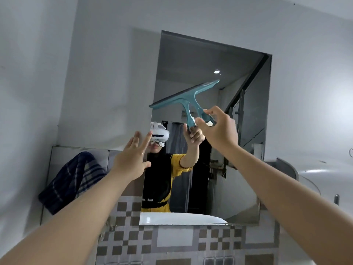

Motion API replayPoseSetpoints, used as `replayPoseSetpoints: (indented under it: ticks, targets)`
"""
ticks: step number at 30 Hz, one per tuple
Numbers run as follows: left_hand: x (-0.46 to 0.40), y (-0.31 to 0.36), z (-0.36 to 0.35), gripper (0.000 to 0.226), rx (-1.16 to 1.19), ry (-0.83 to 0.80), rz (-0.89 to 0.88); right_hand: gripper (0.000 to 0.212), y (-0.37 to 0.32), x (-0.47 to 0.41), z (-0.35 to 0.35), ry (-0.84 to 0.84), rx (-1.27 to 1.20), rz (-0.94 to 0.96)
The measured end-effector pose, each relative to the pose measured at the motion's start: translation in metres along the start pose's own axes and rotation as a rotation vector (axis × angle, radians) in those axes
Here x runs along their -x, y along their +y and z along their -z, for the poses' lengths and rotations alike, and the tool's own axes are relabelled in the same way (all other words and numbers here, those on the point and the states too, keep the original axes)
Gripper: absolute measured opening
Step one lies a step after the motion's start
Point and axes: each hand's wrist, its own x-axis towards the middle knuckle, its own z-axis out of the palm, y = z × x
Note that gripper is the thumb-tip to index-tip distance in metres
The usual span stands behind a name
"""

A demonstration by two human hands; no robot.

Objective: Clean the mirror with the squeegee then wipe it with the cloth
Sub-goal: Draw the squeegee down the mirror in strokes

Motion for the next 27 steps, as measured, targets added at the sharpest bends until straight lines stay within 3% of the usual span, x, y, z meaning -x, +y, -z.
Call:
replayPoseSetpoints:
  ticks: [5,10,15,27]
  targets:
    - [0.015,0.001,0.001,0.107,-0.103,-0.095,-0.005,0.029,0.028,-0.022,0.018,-0.022,0.096,0.083]
    - [0.016,0.013,-0.007,0.121,-0.091,-0.068,0.069,0.027,0.054,-0.035,0.039,-0.068,0.135,0.178]
    - [0.018,0.024,-0.009,0.119,-0.111,-0.057,0.144,0.03,0.093,-0.041,0.065,-0.062,0.154,0.256]
    - [0.018,0.034,-0.012,0.115,-0.205,-0.106,0.294,0.027,0.162,-0.038,0.105,-0.062,0.099,0.252]
